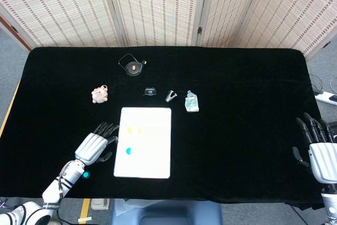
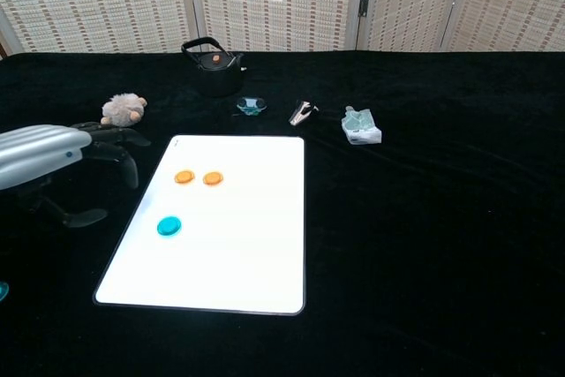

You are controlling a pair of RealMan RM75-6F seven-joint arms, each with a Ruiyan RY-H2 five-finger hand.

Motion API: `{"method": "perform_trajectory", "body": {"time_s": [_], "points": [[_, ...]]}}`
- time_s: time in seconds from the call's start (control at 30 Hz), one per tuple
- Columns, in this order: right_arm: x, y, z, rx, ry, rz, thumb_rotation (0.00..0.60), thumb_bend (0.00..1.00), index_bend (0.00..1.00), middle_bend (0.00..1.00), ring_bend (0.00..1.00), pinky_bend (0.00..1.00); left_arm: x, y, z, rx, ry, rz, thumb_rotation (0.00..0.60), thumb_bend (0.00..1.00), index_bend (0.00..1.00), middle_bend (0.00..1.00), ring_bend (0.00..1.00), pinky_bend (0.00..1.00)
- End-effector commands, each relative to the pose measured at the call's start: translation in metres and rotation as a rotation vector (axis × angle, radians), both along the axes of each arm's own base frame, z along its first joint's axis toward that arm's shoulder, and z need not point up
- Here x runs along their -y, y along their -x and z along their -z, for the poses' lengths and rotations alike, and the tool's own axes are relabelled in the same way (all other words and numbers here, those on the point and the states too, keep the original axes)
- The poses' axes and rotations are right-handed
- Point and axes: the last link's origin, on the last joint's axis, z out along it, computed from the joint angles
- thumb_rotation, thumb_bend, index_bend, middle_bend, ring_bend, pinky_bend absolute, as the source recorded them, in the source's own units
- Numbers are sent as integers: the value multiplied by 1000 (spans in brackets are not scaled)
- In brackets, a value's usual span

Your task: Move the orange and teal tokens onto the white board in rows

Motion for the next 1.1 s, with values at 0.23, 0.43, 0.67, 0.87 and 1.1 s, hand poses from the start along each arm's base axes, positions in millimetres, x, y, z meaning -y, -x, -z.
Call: {"method": "perform_trajectory", "body": {"time_s": [0.23, 0.43, 0.67, 0.87, 1.1], "points": [[3, -4, 3, -2, -13, -13, 600, 454, 0, 1, 72, 8, 40, 39, -26, -14, -11, -10, 600, 415, 417, 108, 3, 0], [6, -7, 5, -5, -23, -25, 600, 454, 0, 1, 71, 8, 62, 53, -28, -21, 11, -32, 600, 415, 412, 108, 3, 0], [7, -9, 6, -6, -30, -29, 600, 454, 0, 1, 71, 8, 78, 67, -25, -30, 25, -78, 600, 414, 396, 108, 3, 0], [7, -11, 6, -11, -30, -33, 600, 454, 0, 1, 73, 8, 89, 78, -22, -26, 25, -126, 600, 412, 395, 108, 2, 0], [8, -13, 7, -14, -32, -39, 600, 454, 0, 1, 72, 8, 93, 86, -19, -25, 12, -161, 600, 413, 396, 108, 2, 0]]}}
